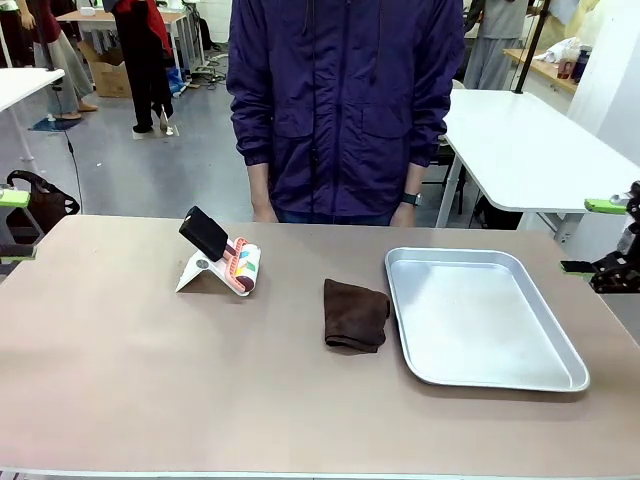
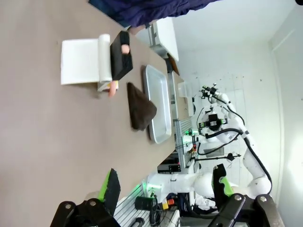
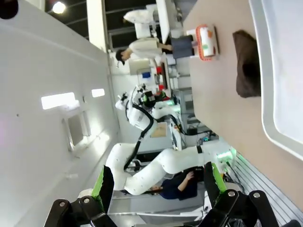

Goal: Clean the surface of the table.
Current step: Return the Lint Roller and towel to their original positions.

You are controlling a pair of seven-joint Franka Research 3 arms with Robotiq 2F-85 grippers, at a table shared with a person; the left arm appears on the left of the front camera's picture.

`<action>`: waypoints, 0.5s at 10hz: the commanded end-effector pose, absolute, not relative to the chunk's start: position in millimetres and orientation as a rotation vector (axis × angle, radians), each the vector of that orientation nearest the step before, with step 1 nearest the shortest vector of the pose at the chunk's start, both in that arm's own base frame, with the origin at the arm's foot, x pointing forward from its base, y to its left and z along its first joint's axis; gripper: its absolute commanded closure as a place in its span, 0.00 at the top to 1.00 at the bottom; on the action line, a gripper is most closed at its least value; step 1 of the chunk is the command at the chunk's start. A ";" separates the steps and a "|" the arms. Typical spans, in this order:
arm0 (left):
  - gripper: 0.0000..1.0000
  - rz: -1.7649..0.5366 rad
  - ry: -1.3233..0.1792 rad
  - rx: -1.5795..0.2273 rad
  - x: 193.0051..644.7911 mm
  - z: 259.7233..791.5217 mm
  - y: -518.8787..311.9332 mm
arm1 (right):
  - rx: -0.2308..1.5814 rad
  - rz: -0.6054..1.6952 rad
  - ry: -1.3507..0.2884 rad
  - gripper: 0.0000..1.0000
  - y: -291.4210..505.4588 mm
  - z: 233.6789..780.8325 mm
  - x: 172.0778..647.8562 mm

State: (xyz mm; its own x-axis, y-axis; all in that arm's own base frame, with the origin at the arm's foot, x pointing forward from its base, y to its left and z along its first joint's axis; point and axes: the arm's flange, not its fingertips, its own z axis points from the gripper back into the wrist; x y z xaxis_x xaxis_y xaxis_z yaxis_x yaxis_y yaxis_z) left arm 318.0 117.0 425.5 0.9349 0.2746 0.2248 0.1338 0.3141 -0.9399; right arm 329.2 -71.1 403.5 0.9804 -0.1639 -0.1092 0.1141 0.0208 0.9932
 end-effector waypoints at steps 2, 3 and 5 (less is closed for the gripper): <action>1.00 0.096 -0.376 -1.256 318.0 425.5 117.0 | 1.515 -0.192 -0.020 1.00 -66.2 411.4 326.0; 1.00 0.096 -0.376 -1.256 318.0 425.5 117.0 | 1.515 -0.192 -0.020 1.00 -66.2 411.4 326.0; 1.00 0.096 -0.376 -1.256 318.0 425.5 117.0 | 1.515 -0.192 -0.020 1.00 -66.2 411.4 326.0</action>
State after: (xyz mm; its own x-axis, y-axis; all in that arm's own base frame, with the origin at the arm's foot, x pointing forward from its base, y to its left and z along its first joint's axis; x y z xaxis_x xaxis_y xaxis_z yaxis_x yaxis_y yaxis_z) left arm 321.3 118.1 427.5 0.9332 0.2849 0.2190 0.1234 0.3183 -0.9399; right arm 329.3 -63.6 406.2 0.9843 -0.1426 -0.1043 0.1110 0.0403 0.9930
